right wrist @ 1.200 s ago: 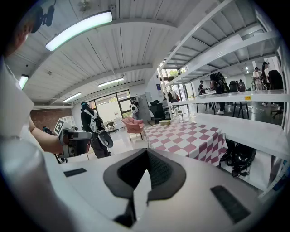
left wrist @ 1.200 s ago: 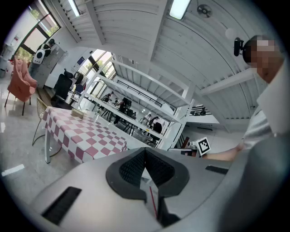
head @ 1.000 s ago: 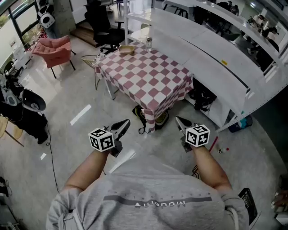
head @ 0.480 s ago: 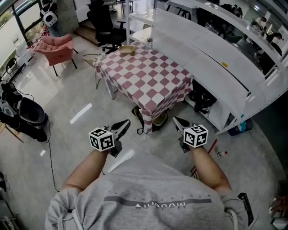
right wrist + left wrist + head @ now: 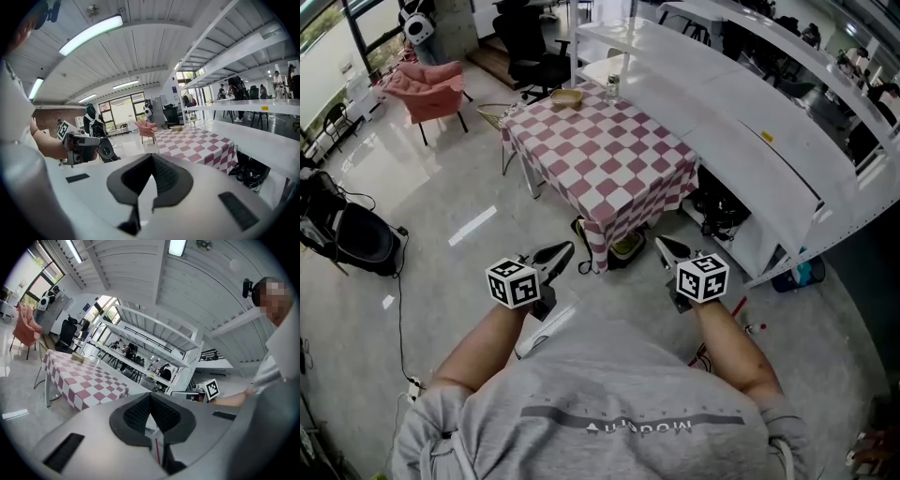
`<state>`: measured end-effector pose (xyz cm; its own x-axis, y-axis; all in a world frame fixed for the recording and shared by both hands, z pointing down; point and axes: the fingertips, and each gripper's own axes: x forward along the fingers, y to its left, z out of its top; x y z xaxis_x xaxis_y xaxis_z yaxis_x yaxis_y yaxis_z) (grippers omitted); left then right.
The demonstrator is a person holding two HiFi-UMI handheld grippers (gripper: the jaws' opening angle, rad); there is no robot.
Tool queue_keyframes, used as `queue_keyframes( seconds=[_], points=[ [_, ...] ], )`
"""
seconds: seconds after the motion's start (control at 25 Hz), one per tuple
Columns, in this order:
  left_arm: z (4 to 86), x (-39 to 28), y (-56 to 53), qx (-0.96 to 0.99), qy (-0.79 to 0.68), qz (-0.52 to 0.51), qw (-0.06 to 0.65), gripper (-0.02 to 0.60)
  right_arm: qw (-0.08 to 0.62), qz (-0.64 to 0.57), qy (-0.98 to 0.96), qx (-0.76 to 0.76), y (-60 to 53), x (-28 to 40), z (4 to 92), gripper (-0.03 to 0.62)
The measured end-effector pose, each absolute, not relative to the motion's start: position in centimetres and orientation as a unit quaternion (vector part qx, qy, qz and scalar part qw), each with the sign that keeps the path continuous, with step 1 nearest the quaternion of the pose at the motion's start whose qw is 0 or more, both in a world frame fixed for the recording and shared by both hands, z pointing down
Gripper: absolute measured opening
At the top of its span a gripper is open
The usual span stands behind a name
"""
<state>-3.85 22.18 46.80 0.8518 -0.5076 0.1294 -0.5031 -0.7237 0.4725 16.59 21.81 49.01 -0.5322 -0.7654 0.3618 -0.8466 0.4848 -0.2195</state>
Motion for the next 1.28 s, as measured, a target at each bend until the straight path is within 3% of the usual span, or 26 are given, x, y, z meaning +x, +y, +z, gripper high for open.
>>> queue_keyframes(
  seconds=[0.56,1.28],
  points=[
    [47.9,-3.8,19.7,0.921,-0.291,-0.005,0.259,0.011,0.108,0.197,-0.863,0.452,17.8,16.4,50.6,0.025],
    [48.6,-9.1,-3.6,0.947,-0.189,0.015,0.258,0.011,0.099,0.2,-0.832,0.508,-2.8,8.6,50.3,0.025]
  ],
)
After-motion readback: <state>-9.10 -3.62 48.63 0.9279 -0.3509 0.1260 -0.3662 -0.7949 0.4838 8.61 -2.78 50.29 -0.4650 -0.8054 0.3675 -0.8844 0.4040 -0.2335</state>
